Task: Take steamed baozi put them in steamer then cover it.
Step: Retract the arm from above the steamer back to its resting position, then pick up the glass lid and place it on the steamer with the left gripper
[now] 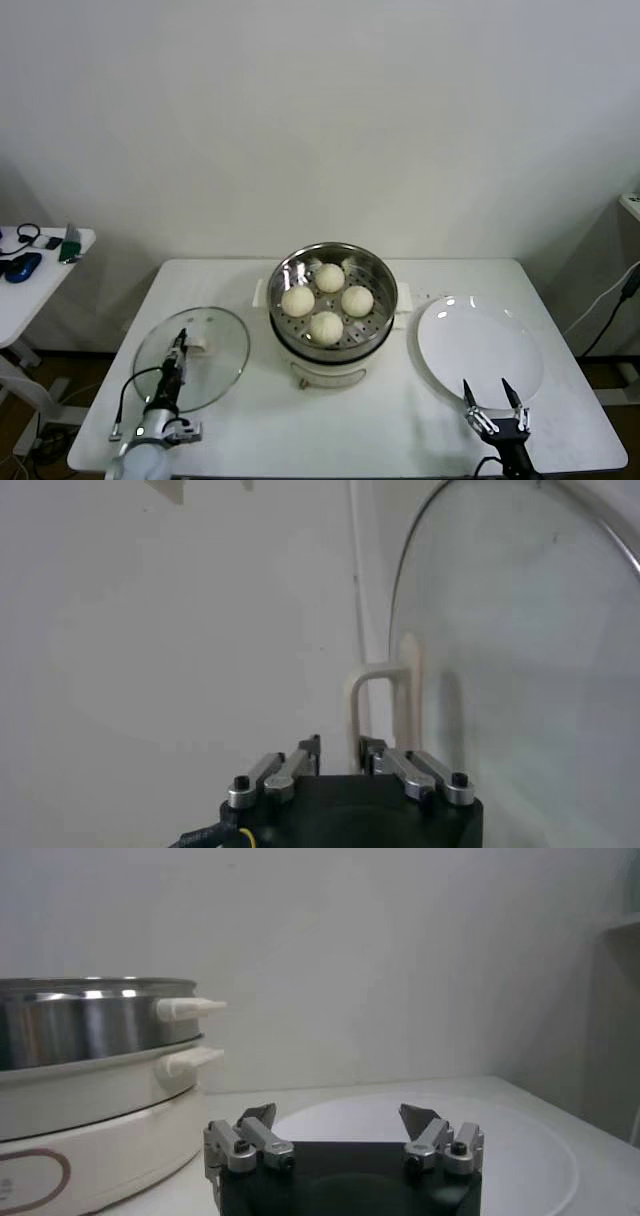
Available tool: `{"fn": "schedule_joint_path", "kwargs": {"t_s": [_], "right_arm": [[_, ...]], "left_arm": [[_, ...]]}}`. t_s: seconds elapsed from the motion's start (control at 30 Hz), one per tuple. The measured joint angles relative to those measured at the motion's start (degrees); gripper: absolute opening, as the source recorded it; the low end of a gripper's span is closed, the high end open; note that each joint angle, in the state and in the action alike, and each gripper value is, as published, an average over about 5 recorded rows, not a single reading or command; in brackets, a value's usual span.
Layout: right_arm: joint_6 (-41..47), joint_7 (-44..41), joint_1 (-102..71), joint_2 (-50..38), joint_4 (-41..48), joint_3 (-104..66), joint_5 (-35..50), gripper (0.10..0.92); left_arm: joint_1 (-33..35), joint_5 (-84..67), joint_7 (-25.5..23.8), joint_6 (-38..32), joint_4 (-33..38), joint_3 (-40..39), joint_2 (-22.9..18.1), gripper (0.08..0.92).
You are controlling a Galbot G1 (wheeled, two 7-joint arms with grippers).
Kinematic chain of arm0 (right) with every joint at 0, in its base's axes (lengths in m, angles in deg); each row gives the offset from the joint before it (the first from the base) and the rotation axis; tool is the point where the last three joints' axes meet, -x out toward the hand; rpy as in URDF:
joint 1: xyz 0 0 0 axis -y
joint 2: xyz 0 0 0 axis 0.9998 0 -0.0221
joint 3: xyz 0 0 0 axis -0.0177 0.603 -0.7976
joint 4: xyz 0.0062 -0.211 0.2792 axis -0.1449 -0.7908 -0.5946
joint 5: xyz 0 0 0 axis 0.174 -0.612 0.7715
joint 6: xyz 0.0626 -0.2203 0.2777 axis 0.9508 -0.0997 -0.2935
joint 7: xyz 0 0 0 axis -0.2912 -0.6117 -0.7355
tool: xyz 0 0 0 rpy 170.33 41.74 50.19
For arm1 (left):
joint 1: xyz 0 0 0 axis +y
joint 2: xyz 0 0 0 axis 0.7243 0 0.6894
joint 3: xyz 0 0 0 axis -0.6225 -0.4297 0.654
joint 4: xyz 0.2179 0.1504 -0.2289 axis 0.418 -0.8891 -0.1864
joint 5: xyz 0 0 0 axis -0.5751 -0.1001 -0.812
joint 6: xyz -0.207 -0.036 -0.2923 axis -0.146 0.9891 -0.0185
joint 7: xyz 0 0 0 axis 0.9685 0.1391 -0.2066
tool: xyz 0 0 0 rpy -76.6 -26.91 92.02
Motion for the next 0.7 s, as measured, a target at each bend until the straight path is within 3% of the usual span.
{"fn": "schedule_joint_path", "kwargs": {"t_s": [0.13, 0.23, 0.47, 0.7], "right_arm": [[0.0, -0.1, -0.1, 0.1, -0.2, -0.2, 0.0, 0.823], [0.3, -0.1, -0.4, 0.2, -0.6, -0.4, -0.1, 0.823], [1.7, 0.5, -0.7, 0.1, -1.8, -1.3, -1.1, 0.823], [3.9, 0.8, -1.1, -0.5, -3.4, -2.2, -2.5, 0.823]], "left_arm": [[-0.4, 0.1, 0.3, 0.0, -0.6, 0.0, -0.2, 0.175], [-0.4, -0.2, 0.5, 0.2, -0.5, 0.1, -0.1, 0.138], [1.0, -3.5, -2.0, 2.2, 3.7, -0.9, 1.8, 0.137], [3.7, -11.9, -9.0, 9.3, 15.6, -1.9, 6.7, 0.137]]}}
